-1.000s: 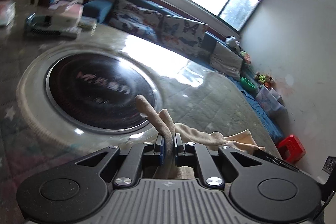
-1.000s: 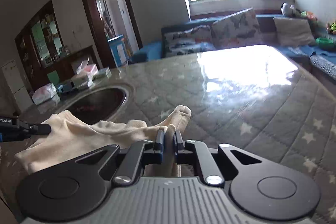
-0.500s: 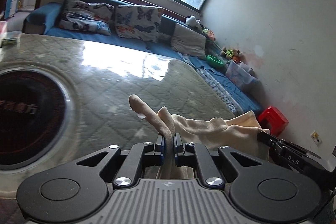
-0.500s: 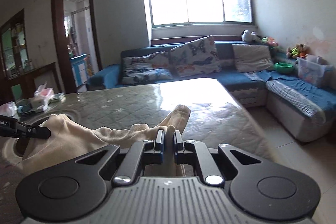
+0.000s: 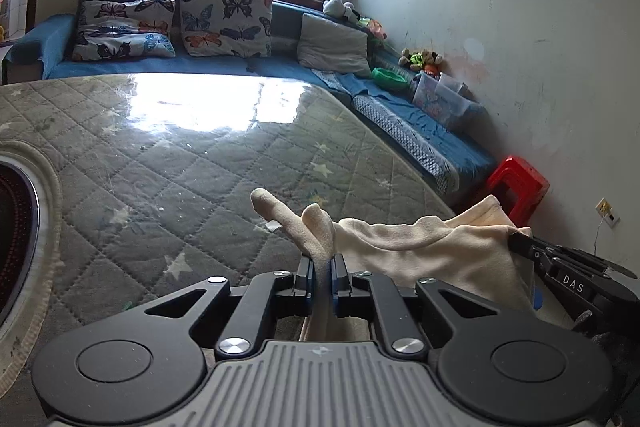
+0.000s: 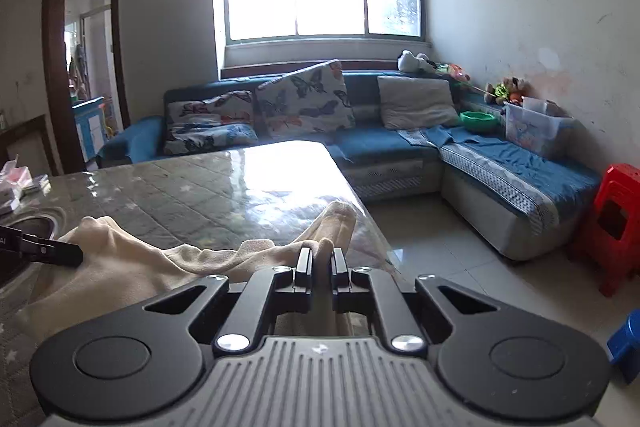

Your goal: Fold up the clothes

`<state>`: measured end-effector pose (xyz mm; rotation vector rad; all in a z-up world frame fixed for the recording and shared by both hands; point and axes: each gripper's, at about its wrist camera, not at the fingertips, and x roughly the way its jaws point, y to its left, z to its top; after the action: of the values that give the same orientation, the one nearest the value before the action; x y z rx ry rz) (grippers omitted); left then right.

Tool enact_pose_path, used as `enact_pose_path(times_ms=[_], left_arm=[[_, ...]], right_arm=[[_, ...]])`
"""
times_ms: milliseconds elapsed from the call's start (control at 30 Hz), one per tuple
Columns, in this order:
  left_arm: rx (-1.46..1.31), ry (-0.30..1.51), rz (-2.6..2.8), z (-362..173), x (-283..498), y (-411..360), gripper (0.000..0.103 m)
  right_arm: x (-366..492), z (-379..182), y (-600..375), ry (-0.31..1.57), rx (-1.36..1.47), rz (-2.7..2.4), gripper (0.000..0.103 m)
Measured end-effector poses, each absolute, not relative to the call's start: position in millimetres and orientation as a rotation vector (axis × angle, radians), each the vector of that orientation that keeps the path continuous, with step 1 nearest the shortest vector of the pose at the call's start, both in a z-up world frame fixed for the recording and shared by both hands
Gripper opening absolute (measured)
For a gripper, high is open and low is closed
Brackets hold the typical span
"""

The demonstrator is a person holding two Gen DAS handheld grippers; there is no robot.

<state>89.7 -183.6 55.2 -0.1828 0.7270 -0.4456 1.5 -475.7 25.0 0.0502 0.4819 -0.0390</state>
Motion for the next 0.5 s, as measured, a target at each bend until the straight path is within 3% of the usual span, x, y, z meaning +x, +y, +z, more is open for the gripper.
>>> enact_pose_path(times_ms=[267,500], left_arm=[[-0.132,0.778,-0.408,42.7,93.6,-190.1,0.010],[-0.091,0.788,-0.363,36.2,90.2,-186.0,0.020]], right_arm=[[10.2,2.8,-486.0,0.551,0.069,-0.084,0.008],[11.6,-9.4,-480.6,0.603,0.059,-0.119,0.013]])
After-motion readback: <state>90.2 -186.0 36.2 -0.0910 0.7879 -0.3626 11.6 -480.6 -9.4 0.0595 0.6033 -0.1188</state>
